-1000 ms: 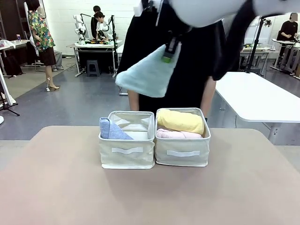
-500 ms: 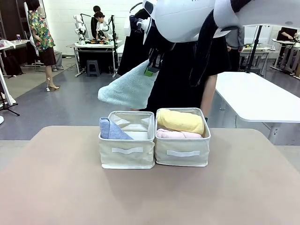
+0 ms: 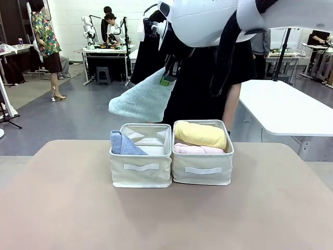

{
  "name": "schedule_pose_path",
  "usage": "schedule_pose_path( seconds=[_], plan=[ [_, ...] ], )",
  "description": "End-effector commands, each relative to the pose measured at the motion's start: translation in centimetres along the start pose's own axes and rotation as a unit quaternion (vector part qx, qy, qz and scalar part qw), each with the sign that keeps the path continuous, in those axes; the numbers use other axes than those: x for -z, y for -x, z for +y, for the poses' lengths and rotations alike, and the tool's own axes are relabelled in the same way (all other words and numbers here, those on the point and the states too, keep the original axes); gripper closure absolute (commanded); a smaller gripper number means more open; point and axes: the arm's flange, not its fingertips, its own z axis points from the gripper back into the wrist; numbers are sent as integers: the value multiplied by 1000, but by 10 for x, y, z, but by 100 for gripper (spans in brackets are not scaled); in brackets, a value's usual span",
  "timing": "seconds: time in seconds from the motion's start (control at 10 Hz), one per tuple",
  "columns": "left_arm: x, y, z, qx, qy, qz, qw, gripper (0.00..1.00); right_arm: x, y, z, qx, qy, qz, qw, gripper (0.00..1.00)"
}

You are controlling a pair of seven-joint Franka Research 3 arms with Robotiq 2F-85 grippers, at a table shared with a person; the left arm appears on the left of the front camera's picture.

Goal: Sort the towels based on their folding style.
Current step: Pick up another triangle-folded towel from the table and place it in the left Fabric basket.

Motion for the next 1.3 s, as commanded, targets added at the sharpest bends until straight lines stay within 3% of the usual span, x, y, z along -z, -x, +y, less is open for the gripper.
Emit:
schedule_pose_path(
  seconds=[0.0,0.7,1.2],
  plan=[
    [-1,-1,-1,1,-3,-5,1000,0,0,0,0,0,0,0,1000,81],
    [-1,-1,-1,1,-3,-5,1000,0,85,8,-38,5,-22,36,999,81],
    [-1,-1,-1,1,-3,-5,1000,0,132,9,-34,-24,-69,64,995,81]
  ],
)
